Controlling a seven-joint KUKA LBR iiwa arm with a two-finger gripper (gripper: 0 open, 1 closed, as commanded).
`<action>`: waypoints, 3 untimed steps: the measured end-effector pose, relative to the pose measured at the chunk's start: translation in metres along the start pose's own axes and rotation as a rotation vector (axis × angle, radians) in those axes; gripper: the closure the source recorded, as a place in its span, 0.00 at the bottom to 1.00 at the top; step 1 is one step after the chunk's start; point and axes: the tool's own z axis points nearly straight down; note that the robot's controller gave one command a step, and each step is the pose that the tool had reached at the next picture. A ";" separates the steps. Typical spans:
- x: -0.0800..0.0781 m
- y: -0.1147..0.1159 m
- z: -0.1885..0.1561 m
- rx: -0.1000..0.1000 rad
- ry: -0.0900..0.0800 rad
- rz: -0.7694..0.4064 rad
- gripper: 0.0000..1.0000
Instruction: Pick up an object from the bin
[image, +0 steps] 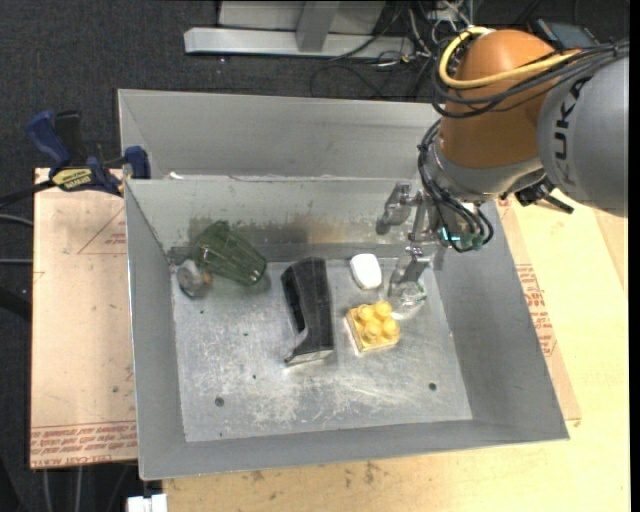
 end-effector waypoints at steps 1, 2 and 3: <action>0.000 0.000 -0.002 0.000 -0.002 0.000 0.00; 0.002 -0.005 -0.013 0.000 -0.006 -0.058 0.00; 0.003 -0.046 0.024 0.003 -0.015 -0.341 0.00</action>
Offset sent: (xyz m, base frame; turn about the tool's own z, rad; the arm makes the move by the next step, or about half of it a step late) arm -0.0070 -0.0161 0.0294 -0.1504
